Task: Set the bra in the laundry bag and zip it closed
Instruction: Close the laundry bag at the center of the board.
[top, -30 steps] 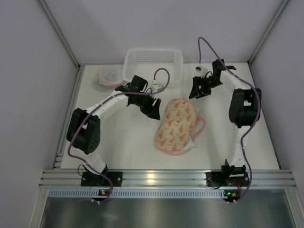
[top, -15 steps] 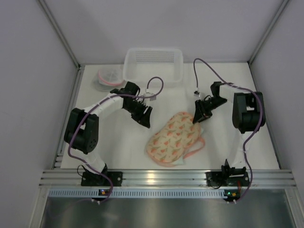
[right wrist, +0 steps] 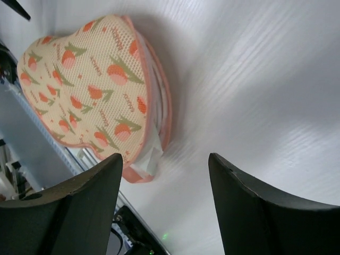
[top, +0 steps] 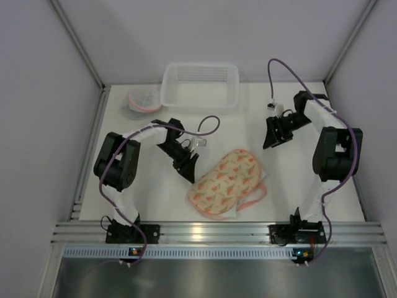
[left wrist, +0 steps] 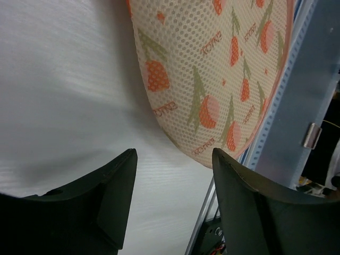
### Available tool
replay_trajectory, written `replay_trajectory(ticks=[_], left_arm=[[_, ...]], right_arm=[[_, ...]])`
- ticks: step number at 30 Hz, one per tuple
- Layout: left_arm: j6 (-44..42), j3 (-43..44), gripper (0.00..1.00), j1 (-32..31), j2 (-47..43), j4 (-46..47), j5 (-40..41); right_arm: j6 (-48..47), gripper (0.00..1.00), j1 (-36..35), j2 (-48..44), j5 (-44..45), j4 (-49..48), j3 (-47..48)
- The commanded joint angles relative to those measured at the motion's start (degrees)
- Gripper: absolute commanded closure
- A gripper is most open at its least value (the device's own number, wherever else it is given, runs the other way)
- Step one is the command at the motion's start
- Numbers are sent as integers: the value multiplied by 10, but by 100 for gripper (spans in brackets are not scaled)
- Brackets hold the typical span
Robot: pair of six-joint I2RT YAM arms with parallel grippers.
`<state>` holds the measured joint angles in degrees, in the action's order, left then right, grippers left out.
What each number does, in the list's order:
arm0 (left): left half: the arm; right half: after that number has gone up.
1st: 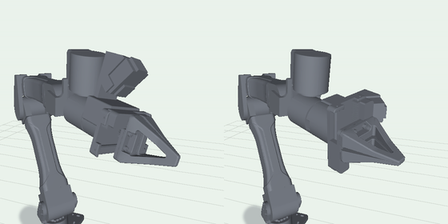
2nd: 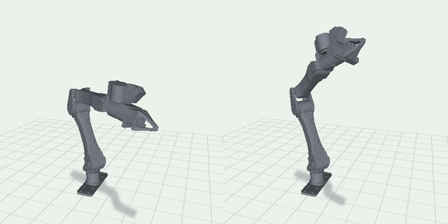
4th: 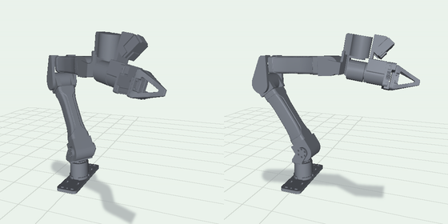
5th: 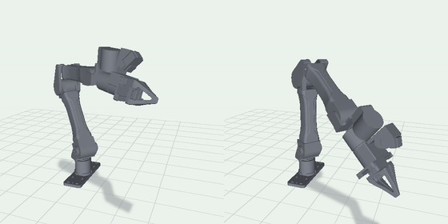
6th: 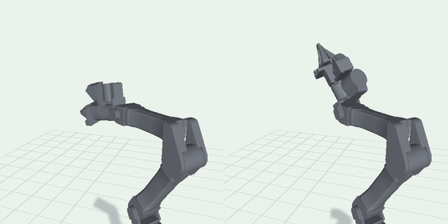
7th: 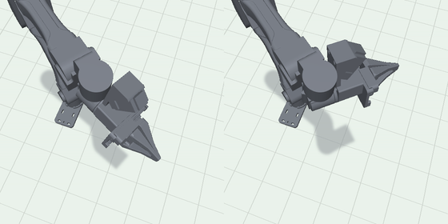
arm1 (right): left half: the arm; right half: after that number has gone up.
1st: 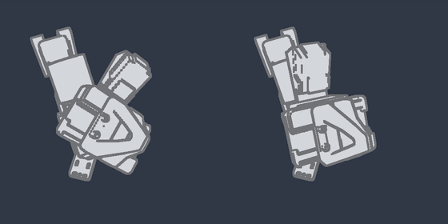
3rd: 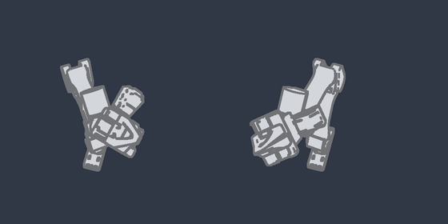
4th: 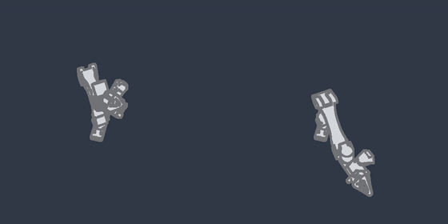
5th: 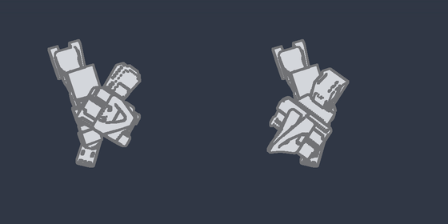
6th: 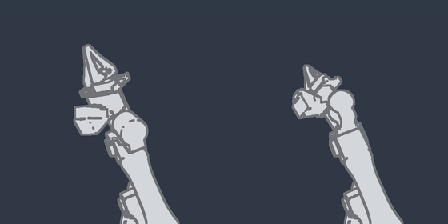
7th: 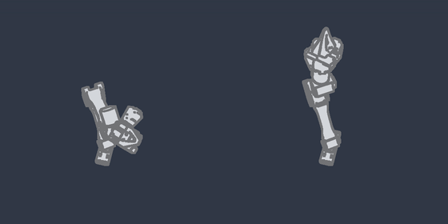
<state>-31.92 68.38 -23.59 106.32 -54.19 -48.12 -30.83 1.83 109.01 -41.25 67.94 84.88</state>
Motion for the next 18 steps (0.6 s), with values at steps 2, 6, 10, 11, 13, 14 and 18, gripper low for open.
replay_trajectory(ticks=[2,6,10,11,13,14,18], left_arm=[[-10,31,35,1,55,-33,-94],[1,49,35,0,90,-34,-91],[1,65,44,-3,94,-33,-94],[3,70,46,-5,97,-33,-95],[11,85,57,-11,100,-34,-92],[14,90,61,-13,103,-34,-86],[32,119,88,-19,116,-33,-65]], right_arm=[[2,33,13,2,-4,10,58],[7,33,16,-3,-6,12,67],[9,33,19,-9,-4,7,58],[13,33,19,-9,-4,4,56],[16,33,20,-10,-4,2,54],[20,33,21,-11,-5,-2,54],[20,33,28,-10,-2,-5,56]])
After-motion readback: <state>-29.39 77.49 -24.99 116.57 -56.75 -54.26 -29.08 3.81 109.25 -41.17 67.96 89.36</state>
